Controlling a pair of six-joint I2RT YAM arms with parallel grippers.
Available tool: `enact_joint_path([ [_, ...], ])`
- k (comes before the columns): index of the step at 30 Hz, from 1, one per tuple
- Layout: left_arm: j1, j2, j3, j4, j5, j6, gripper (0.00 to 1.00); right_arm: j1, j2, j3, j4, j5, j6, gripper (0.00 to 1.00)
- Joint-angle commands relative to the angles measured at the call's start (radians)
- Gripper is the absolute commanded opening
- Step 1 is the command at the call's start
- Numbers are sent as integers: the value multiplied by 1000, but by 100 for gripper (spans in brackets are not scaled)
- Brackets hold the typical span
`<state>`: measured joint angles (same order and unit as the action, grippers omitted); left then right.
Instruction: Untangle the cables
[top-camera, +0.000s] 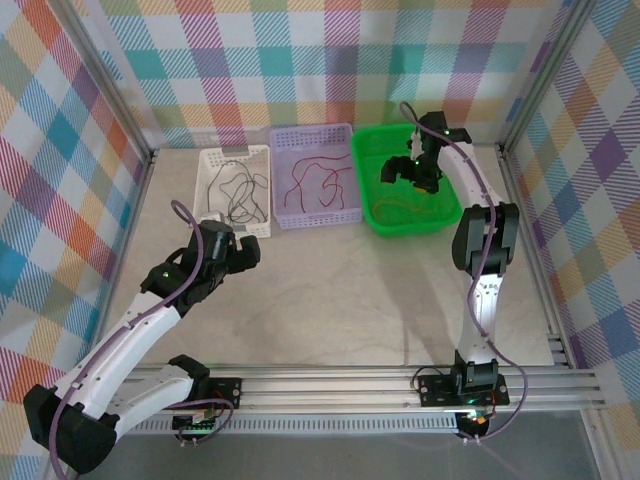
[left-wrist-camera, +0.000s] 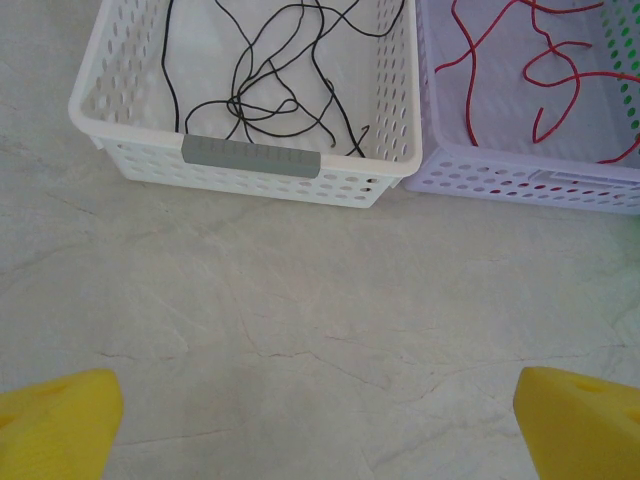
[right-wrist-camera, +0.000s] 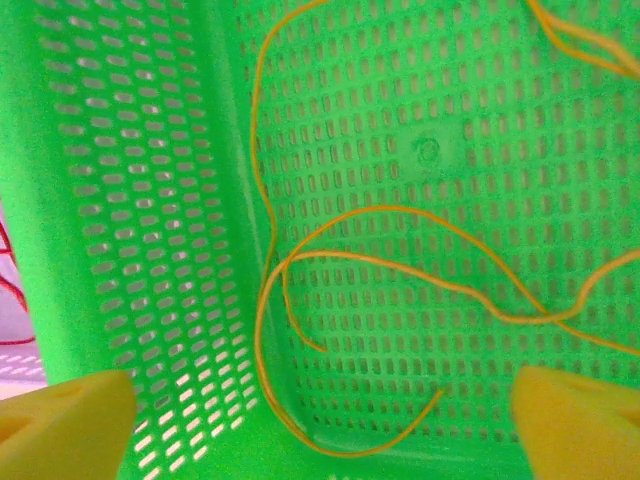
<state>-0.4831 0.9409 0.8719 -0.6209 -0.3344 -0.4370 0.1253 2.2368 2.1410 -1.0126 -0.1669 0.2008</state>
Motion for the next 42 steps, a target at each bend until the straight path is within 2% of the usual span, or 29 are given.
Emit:
enact_joint_path([
  [1,-11,-17,-5,16,-12,7,100,-4,-72,-26,15,8,0,100],
  [12,-10,-18,-5,13,-24,7,100,-5,-250,-178,121,59,7,100],
  [30,-19,-34,-11,13,-55,1,100,-5,-671,-703,629,-28,50,100],
  [34,-22,-34,-10,13,-55,-2,100,-4,-782,-834,758,13,54,100],
  [39,-23,-41,-11,13,-57,-5,100,-5,-846,-905,797,67,85,100],
  [42,-23,-46,-12,15,-57,-7,100,-5,-855,-926,803,88,53,100],
])
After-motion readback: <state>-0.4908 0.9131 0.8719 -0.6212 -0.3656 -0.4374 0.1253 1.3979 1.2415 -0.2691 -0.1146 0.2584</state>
